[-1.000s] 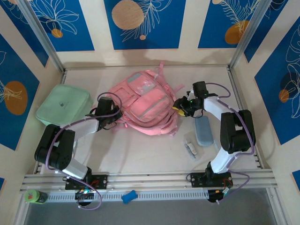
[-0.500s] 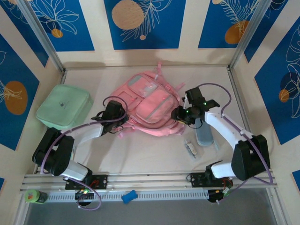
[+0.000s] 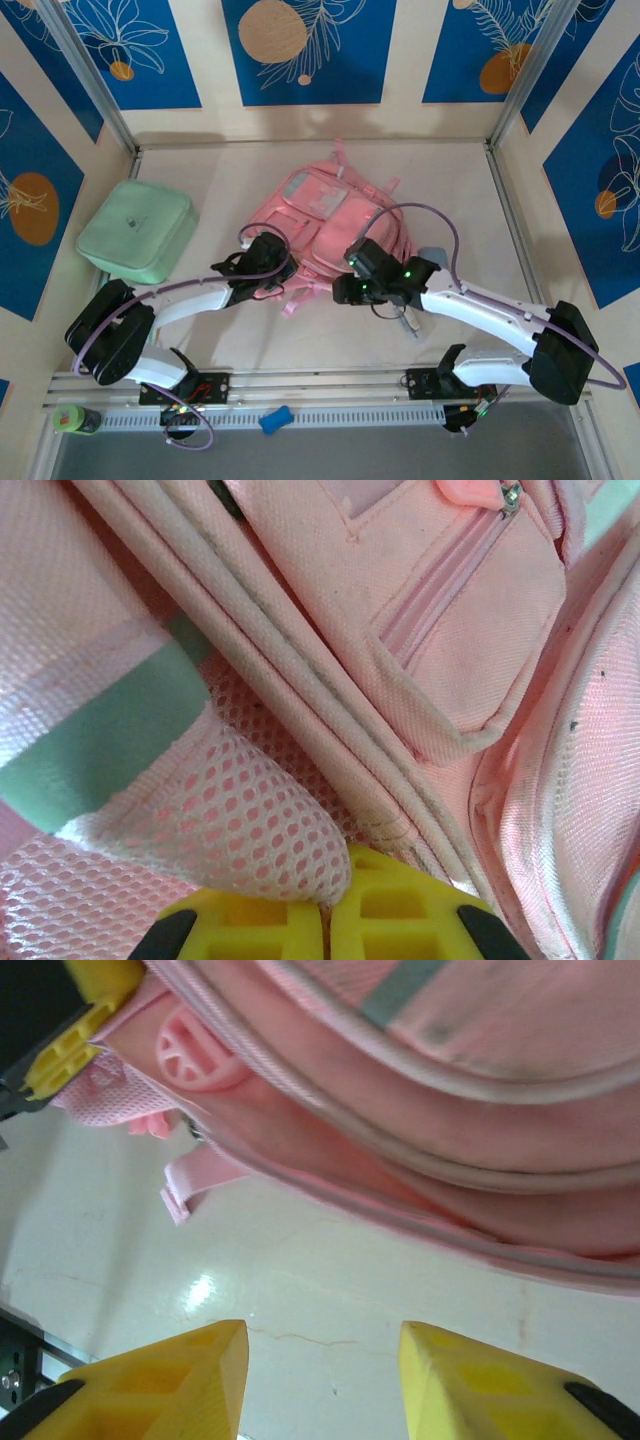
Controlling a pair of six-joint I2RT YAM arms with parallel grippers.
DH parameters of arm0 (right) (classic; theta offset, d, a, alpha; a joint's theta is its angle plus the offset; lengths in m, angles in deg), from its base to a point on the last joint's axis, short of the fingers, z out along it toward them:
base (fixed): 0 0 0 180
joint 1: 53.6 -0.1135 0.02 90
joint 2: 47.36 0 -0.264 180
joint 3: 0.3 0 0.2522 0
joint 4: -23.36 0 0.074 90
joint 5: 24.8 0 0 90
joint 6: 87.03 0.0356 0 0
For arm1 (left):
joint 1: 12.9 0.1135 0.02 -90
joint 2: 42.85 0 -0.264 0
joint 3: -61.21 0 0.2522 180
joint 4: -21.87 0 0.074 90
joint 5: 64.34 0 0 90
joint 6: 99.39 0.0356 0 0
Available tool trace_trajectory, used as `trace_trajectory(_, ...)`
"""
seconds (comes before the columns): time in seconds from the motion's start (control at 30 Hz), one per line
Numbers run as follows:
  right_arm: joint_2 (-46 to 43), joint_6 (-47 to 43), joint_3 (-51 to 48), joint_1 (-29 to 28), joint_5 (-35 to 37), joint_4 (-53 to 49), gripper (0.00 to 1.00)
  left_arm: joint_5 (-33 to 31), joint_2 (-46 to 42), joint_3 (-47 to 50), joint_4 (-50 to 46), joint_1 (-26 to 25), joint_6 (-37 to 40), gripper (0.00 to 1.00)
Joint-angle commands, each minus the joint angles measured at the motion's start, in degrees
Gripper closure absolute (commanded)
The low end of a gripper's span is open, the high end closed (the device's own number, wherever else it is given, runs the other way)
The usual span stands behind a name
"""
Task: Pack the student bag
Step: Rotate the student bag at the center of the table, then zip the student bag at the center of the table.
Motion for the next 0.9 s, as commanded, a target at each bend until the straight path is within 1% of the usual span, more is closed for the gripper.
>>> trace_trajectory(0.0,2.95,7.73,-0.21,-4.64,8.73,4.67,0.58,1.45,-0.70,-0.47,5.93,-2.22,-3.09,1.00)
trace_trajectory(0.1,5.97,10.05,0.30,-8.97,12.56,6.33,0.60,0.51,-0.56,-1.93,3.94,-3.46,-3.23,1.00)
trace_trajectory(0.17,7.82,10.75,0.14,-10.21,14.45,8.54,0.60,0.15,-0.54,-1.85,3.80,-3.81,-3.64,1.00)
trace_trajectory(0.3,12.07,13.08,1.91,-10.05,14.88,10.51,0.63,-0.36,-0.90,-1.40,4.64,-4.05,-3.90,1.00)
trace_trajectory(0.37,13.88,14.09,3.63,-10.64,16.18,10.15,0.63,-0.70,-1.05,-1.39,3.86,-4.08,-3.66,1.00)
trace_trajectory(0.43,15.84,18.49,5.39,-10.21,17.31,6.99,0.62,-0.83,-1.18,-1.00,4.55,-4.08,-3.79,1.00)
trace_trajectory(0.5,17.44,20.54,5.99,-9.89,16.35,7.49,0.63,-1.07,-1.27,-0.94,4.69,-4.09,-3.76,1.00)
trace_trajectory(0.57,18.55,20.85,6.82,-10.20,16.63,8.50,0.63,-1.05,-1.27,-0.94,4.58,-4.14,-3.90,1.00)
trace_trajectory(0.63,19.70,21.97,7.83,-10.35,17.74,8.35,0.60,-0.76,-1.10,-0.90,5.11,-4.09,-3.99,1.00)
trace_trajectory(0.7,20.93,23.72,8.22,-9.60,17.77,8.76,0.59,0.13,-0.76,-0.61,6.44,-4.21,-4.58,1.00)
trace_trajectory(0.8,21.98,25.33,8.70,-8.38,17.74,8.87,0.59,-0.18,-1.04,-0.29,6.73,-4.16,-4.90,1.00)
trace_trajectory(0.87,21.82,26.71,8.92,-8.05,18.86,7.53,0.61,-0.56,-1.23,-0.15,6.22,-4.19,-4.73,1.00)
